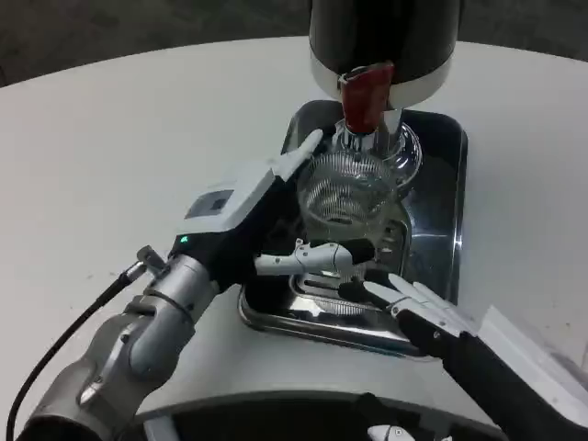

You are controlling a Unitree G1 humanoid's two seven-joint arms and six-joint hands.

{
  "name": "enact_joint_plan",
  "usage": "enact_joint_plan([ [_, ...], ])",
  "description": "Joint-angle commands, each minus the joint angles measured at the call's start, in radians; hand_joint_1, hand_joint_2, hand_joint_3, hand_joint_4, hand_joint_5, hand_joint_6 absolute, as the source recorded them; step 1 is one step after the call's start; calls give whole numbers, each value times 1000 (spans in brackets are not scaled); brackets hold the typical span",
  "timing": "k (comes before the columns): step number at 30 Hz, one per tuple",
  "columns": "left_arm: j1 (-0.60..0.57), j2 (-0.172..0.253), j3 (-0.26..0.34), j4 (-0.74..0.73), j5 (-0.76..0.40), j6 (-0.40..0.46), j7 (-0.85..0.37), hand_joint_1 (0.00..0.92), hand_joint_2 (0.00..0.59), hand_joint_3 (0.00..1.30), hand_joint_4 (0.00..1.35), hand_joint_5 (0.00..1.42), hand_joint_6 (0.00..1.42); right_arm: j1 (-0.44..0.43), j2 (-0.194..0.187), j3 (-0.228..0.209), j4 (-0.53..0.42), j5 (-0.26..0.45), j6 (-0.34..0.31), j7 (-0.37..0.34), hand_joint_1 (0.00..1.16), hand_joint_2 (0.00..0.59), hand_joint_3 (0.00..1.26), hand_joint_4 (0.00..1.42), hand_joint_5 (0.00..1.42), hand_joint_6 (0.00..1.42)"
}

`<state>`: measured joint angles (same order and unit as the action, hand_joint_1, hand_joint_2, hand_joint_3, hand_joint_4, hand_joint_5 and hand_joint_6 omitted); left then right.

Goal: Grasp the cup under the faucet to collect the drink, then remove the cup.

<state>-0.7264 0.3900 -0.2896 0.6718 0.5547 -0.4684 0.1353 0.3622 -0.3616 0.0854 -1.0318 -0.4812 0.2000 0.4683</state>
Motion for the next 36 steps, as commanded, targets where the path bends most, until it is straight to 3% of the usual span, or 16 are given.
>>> enact_joint_plan([
  [1, 27, 13, 11, 4, -17, -12, -12, 67, 0, 0, 0, 4, 11, 9, 5, 3, -5, 8, -10, -10, 671, 452, 133, 30, 0, 0],
  [10, 76, 44, 54, -98, -39, 42, -58, 37, 0, 0, 0, 0, 0, 1, 6, 4, 5, 11, -8, -14, 671, 452, 133, 30, 0, 0],
  [20, 188, 100, 158, -297, -138, 76, -144, 9, 0, 0, 0, 0, 0, -7, 7, 11, 7, 10, -4, -13, 671, 452, 133, 30, 0, 0],
  [24, 239, 126, 244, -409, -269, 58, -215, 5, 0, 0, 0, 0, 0, -15, 6, 10, 11, 12, -2, -13, 671, 452, 133, 30, 0, 0],
  [30, 237, 117, 340, -499, -525, 75, -362, 0, 1, 0, 0, 0, 0, -16, 7, 14, 13, 12, -2, -14, 671, 452, 133, 30, 0, 0],
  [33, 220, 105, 373, -547, -659, 122, -438, 0, 24, 54, 0, 83, 65, -16, 7, 16, 13, 10, -3, -14, 671, 452, 133, 30, 0, 0],
  [36, 170, 85, 403, -599, -840, 243, -521, 0, 31, 157, 71, 159, 132, -19, 7, 19, 10, 8, -1, -13, 671, 452, 133, 30, 0, 0],
])
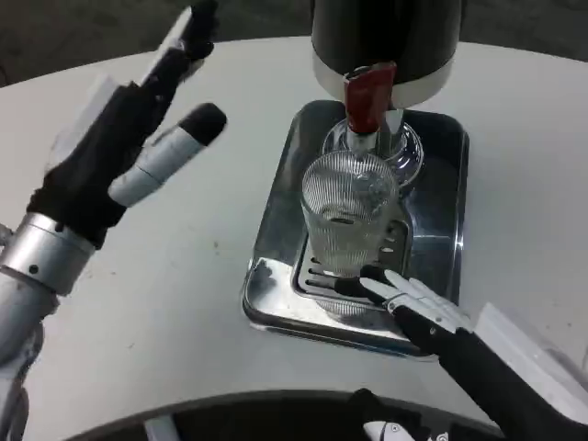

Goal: Grasp the cup under the faucet to collect the drink, then remove the cup.

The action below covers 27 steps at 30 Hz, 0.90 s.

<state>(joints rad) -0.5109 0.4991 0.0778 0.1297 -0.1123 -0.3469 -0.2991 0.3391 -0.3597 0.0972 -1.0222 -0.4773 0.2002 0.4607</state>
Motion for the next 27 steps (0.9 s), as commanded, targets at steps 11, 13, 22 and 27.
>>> enact_joint_plan([
  [11, -123, -36, 75, -208, -379, 409, -181, 0, 44, 271, 157, 237, 188, 26, 6, -6, -18, 6, -1, -9, 671, 452, 133, 30, 0, 0],
  [13, -127, -38, 78, -223, -388, 436, -187, 0, 44, 274, 157, 239, 189, 31, 7, -7, -17, 7, -4, -10, 671, 452, 133, 30, 0, 0],
  [22, -135, -56, 82, -243, -417, 511, -202, 0, 44, 280, 157, 246, 192, 35, 11, -6, -14, 9, -9, -13, 671, 452, 133, 30, 0, 0],
  [27, -151, -70, 75, -224, -426, 534, -228, 0, 44, 282, 156, 248, 194, 37, 11, -6, -13, 10, -12, -14, 671, 452, 133, 30, 0, 0],
])
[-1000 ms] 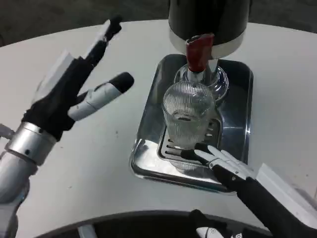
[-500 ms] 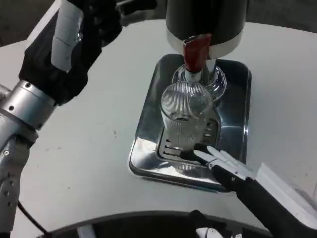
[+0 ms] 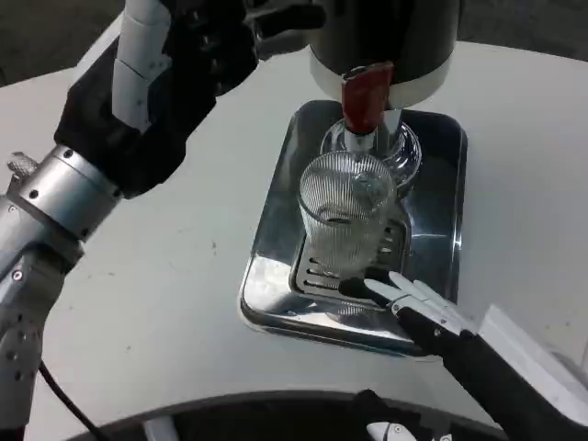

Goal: Grasp the cup under the faucet to collect the drink, then remove the cup.

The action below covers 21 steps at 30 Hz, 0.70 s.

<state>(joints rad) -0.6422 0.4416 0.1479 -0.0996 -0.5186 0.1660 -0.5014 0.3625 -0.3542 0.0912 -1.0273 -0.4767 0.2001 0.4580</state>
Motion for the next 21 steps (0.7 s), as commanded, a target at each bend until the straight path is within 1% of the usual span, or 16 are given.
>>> enact_joint_plan([
  [1, -25, -18, 2, 13, -25, 29, -36, 0, 44, 282, 154, 249, 194, 14, 6, 0, -8, 9, -12, -12, 671, 452, 133, 30, 0, 0],
  [8, -54, -34, -15, 51, -29, 50, -95, 0, 45, 260, 128, 243, 190, 14, 6, 0, -7, 10, -12, -12, 671, 452, 133, 30, 0, 0],
  [21, -95, -77, -37, 134, -6, 28, -173, 0, 41, 243, 123, 227, 175, 11, 8, 1, -4, 10, -7, -13, 671, 452, 133, 30, 0, 0],
])
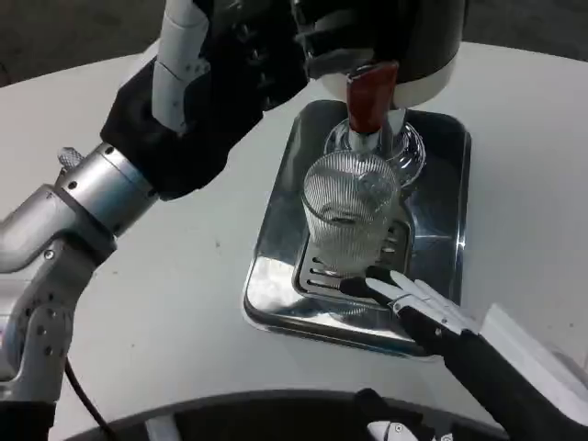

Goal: Grasp the cup under the faucet to collect the drink, then remove the cup.

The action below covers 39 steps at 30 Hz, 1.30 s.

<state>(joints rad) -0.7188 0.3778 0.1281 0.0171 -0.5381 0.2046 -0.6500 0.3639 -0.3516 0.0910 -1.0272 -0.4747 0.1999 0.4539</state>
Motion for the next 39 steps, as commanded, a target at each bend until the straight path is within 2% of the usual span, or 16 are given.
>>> enact_joint_plan([
  [1, -22, -18, -23, 21, 16, -12, -30, 0, 41, 242, 123, 227, 173, 9, 5, 1, -3, 9, -7, -9, 671, 452, 133, 30, 0, 0],
  [15, -30, -50, -65, 39, 55, -23, -63, 0, 41, 238, 113, 220, 162, -2, 6, 5, 8, 9, -5, -9, 671, 452, 134, 40, 0, 0],
  [22, -25, -46, -81, 66, 95, -52, -75, 0, 45, 238, 102, 216, 146, -10, 6, 2, 11, 10, -3, -9, 671, 452, 134, 41, 0, 0],
  [30, -22, -47, -97, 118, 151, -118, -93, 0, 41, 235, 92, 205, 128, -27, 6, 9, 18, 8, 4, -4, 671, 452, 134, 41, 0, 0],
  [39, -15, -32, -128, 138, 221, -228, -120, 0, 39, 229, 83, 190, 112, -42, 6, 14, 27, 8, 12, -4, 671, 452, 134, 41, 0, 0],
])
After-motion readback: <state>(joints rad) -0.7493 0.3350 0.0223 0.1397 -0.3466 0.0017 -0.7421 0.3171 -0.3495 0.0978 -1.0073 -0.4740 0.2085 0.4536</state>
